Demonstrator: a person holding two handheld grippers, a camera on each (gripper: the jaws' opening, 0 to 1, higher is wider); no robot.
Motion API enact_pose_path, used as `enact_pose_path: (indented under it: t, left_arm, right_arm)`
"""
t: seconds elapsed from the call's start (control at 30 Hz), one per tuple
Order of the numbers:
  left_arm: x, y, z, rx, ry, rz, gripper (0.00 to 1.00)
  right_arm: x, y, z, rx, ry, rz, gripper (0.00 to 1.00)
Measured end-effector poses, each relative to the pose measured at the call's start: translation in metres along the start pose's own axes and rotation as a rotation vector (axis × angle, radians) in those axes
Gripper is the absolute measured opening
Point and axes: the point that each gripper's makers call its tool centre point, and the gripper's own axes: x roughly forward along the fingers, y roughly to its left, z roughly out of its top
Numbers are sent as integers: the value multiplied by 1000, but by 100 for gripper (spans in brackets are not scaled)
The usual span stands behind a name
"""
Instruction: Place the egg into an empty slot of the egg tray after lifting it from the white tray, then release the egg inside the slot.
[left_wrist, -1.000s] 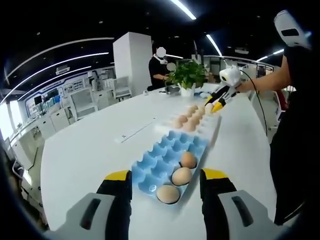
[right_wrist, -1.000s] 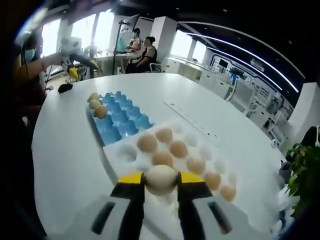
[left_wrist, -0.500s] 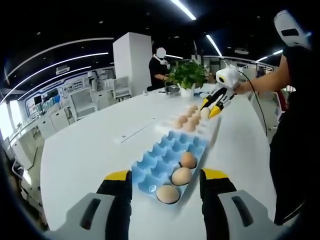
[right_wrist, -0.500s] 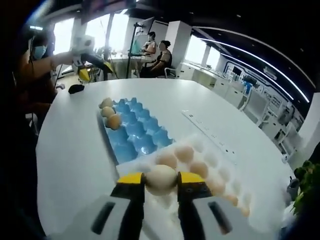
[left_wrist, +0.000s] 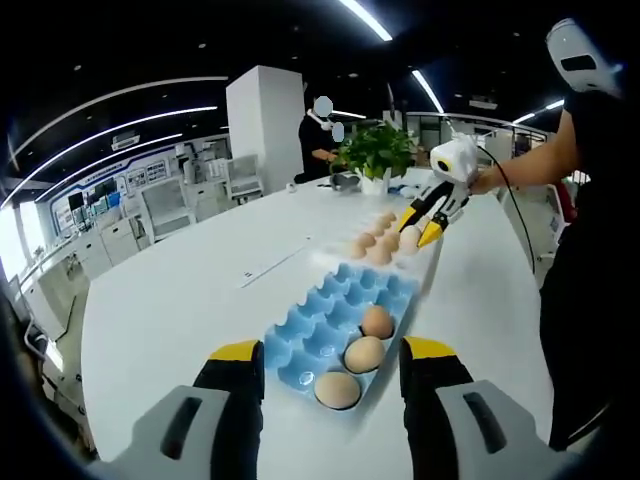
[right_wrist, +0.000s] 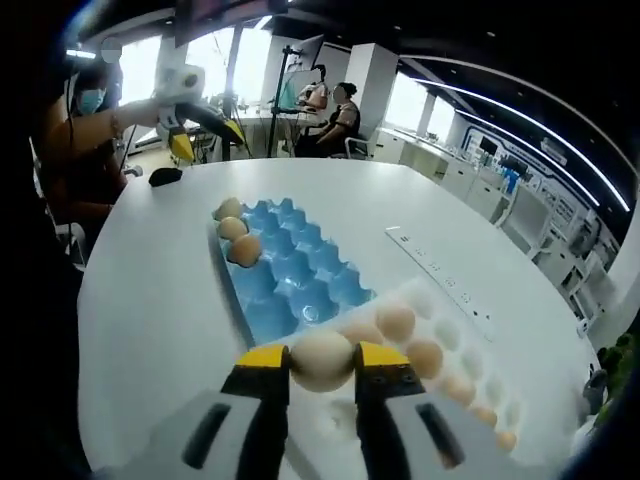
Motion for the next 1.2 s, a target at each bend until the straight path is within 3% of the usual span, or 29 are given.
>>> enact_pose_path:
  t: [0.73, 1.2]
  left_arm:
    - [-5, 3, -2, -3, 6, 9, 54]
    - [-6, 2, -4, -7, 6, 12, 54]
  right_arm:
    - [64, 45, 43, -32, -77, 135, 24]
    - [83, 58, 42, -16, -76, 181, 24]
